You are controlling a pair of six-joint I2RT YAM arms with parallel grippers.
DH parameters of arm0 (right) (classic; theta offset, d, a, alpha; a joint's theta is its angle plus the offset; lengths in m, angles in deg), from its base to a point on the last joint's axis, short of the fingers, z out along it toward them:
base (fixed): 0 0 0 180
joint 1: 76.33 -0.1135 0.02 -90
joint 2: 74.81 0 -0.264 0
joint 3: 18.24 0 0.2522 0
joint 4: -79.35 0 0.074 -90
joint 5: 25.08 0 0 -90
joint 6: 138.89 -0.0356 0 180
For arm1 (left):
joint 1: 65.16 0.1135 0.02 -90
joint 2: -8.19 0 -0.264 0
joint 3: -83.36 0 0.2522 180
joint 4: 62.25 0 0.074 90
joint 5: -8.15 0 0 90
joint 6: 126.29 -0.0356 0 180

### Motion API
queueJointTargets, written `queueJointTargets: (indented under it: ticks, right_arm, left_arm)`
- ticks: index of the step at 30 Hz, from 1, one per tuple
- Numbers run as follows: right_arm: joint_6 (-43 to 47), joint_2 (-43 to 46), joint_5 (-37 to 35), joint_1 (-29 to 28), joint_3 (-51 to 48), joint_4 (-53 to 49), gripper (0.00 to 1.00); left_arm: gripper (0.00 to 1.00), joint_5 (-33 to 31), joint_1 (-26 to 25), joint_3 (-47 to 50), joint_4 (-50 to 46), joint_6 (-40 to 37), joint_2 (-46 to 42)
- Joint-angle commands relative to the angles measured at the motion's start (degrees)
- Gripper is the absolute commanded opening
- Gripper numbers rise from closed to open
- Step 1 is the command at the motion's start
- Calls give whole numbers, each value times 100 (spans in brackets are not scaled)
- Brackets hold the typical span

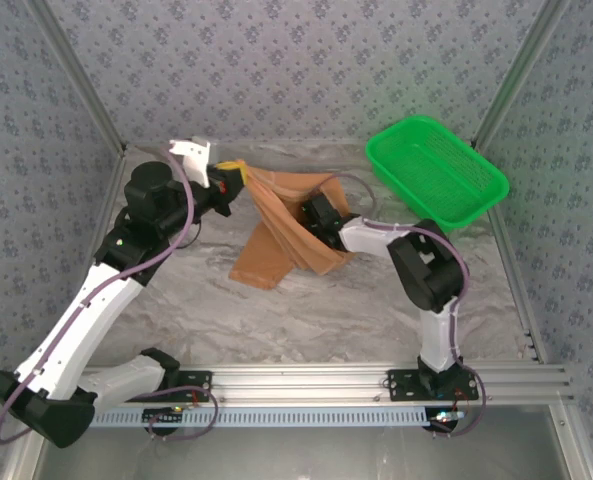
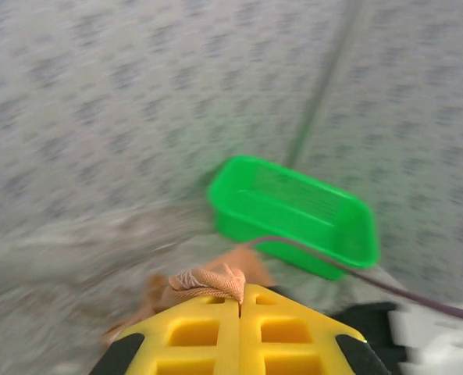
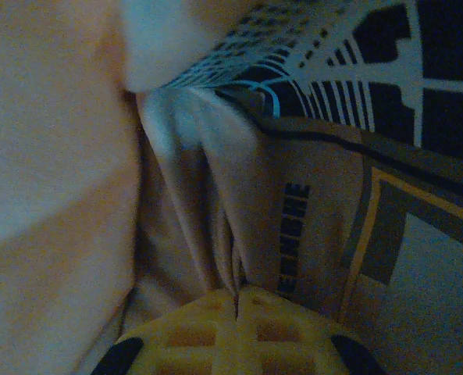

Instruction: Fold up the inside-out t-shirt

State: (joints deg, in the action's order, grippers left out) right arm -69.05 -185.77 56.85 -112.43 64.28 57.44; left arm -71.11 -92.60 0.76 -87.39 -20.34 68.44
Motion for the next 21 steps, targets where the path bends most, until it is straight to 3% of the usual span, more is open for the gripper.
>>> queueJointTargets:
  ticks: [1, 6, 10, 15, 21]
  right_arm:
    - [392, 960, 496, 58, -488, 63, 0]
    - [646, 2229, 1232, 129, -1138, 519, 0]
    - [515, 2714, 1689, 162, -1150, 855, 0]
    - [-229, 2485, 2308, 241, -893, 1972, 0]
    - [-945, 2047, 2958, 246, -331, 2585, 0]
  left_arm:
    - [0, -471, 563, 293, -87, 585, 109]
    - [0, -631, 881, 631, 150, 645, 619]
    - [0, 74, 864, 890, 609, 541, 1048]
    - [0, 940, 588, 1670, 1750, 713, 1285]
    - [0, 594, 259, 1675, 1746, 498, 1704]
